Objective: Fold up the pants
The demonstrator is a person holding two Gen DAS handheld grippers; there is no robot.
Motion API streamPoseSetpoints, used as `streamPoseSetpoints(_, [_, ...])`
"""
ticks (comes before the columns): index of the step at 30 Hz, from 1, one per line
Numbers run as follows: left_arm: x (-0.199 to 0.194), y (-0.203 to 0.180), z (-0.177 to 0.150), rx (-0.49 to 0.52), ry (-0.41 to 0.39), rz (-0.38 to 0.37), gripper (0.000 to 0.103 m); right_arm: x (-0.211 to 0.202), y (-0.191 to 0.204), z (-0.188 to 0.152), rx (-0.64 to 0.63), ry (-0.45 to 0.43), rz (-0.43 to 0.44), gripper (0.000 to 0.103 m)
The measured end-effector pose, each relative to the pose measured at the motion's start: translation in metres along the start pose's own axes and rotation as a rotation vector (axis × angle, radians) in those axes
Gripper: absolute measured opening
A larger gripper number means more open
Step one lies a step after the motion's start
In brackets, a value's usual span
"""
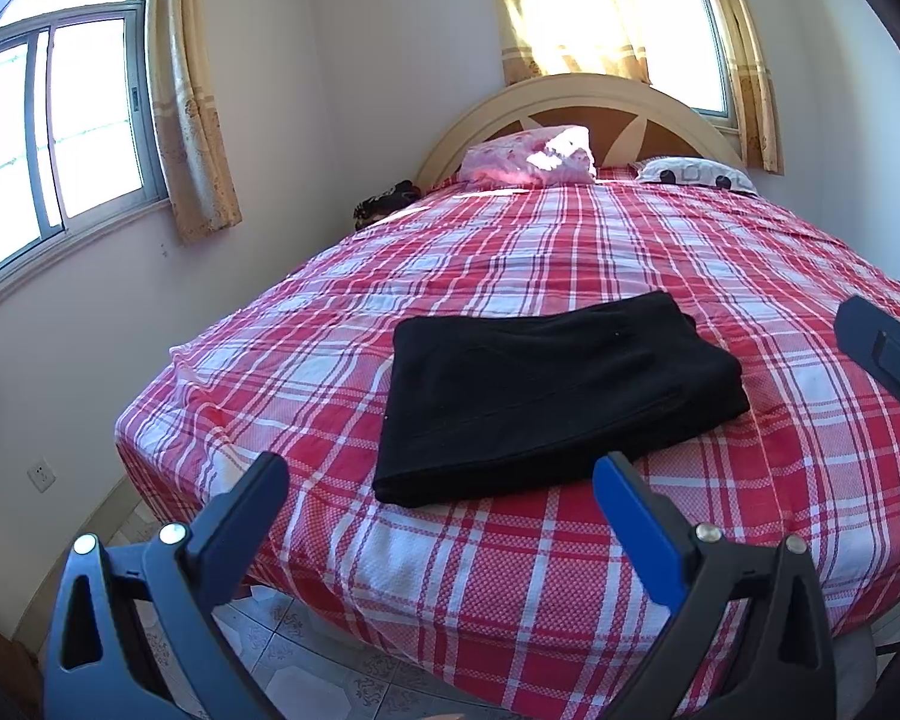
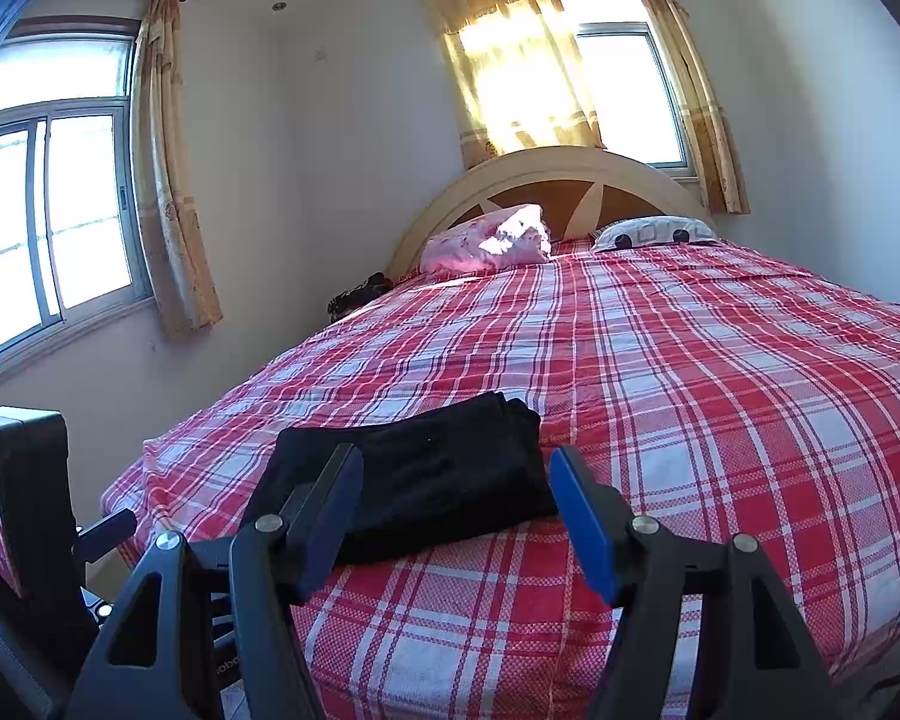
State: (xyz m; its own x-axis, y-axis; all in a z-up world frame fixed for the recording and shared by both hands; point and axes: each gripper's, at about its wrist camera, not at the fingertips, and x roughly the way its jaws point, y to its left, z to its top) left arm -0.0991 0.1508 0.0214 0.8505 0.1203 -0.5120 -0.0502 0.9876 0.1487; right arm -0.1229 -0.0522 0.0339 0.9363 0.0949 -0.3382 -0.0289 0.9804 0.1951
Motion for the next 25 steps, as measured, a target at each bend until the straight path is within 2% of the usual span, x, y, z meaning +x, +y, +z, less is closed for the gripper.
streamPoseSetpoints(12, [0.001, -0.004, -0.001, 0.021, -0.001, -0.013, 0.103, 0.001, -0.001, -0.001, 0.004, 0.007, -0.003, 0.067])
streamPoseSetpoints(17, [0.008, -0.001, -0.001, 0.0, 0.028, 0.008, 0.103, 0.005, -0.005, -0.002, 0.01, 0.015, -0.003, 0.067])
streamPoseSetpoints(25, [0.017, -0.001, 0.001, -0.019, 0.064, -0.027, 0.103, 0.016, -0.011, -0.007, 0.028, 0.044, 0.009, 0.067])
